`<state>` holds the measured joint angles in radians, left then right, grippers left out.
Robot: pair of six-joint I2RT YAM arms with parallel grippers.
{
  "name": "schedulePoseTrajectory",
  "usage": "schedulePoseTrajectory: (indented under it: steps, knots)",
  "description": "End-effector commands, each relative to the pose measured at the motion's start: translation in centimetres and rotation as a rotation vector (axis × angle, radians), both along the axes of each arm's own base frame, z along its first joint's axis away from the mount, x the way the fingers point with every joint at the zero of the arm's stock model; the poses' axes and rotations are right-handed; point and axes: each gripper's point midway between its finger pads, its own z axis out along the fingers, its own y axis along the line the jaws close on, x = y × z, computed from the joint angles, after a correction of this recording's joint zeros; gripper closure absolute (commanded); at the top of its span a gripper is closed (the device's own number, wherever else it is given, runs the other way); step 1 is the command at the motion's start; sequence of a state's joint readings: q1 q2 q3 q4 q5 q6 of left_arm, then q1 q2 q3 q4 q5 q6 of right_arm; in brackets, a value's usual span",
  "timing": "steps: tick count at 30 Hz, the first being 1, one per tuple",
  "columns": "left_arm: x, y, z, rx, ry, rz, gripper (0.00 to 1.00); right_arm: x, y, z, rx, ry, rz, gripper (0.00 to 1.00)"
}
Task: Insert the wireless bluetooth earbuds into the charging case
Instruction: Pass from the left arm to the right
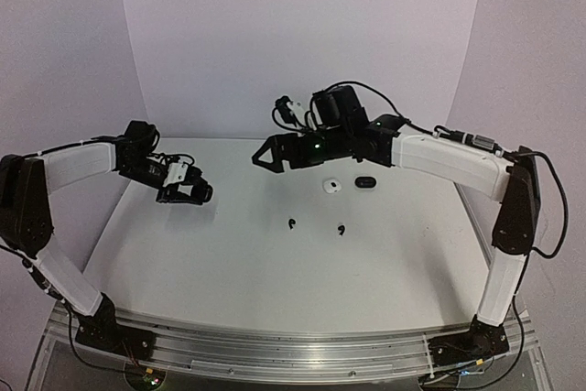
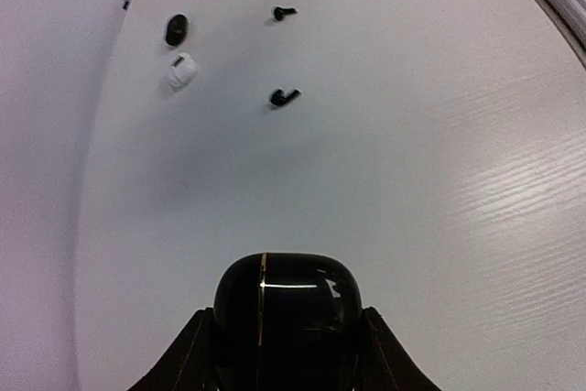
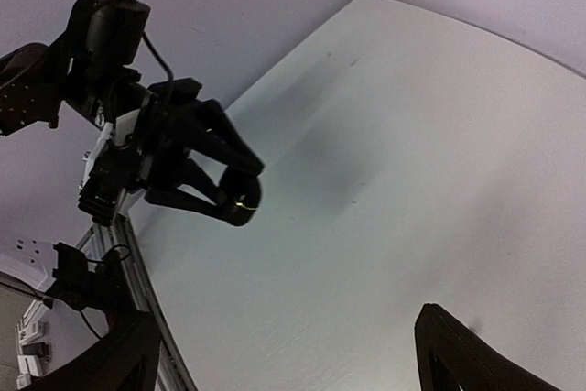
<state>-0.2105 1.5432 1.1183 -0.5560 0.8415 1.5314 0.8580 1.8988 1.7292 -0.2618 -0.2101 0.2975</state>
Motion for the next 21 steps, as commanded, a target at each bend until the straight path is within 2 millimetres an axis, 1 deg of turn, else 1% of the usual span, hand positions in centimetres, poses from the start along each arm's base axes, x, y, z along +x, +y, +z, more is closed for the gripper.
schedulePoseTrajectory:
  steps: [1,5,9,11,13,17,20,21]
  knots:
    - [1.1,-2.7,6.8,-0.138,-0.211,0.041,0.78,-1.0,4.4,4.7,0.235,0.005,0.030,0.07]
    - [0.3,-3.9,8.9,-0.174,-0.241,0.055,0.79,-1.3,6.4,4.7,0.292,0.046,0.023,0.10]
    - [-0.2,-4.5,10.1,-0.193,-0.256,0.045,0.80,-1.5,7.8,3.0,0.279,0.073,0.023,0.13]
    - [-0.7,-4.7,10.5,-0.200,-0.274,0.029,0.81,-1.3,8.3,2.8,0.286,0.083,0.020,0.19]
    - [-0.8,-4.9,10.5,-0.198,-0.273,0.023,0.81,-1.2,8.8,2.9,0.292,0.081,0.029,0.26]
    - [-0.9,-5.0,10.5,-0.194,-0.273,0.017,0.82,-1.2,9.4,2.3,0.290,0.084,0.038,0.38]
    - [-1.1,-5.1,10.5,-0.196,-0.274,0.012,0.82,-1.3,9.7,2.2,0.292,0.086,0.054,0.50]
    - [-1.2,-5.2,10.5,-0.196,-0.272,0.011,0.82,-1.3,9.8,2.1,0.291,0.088,0.056,0.56]
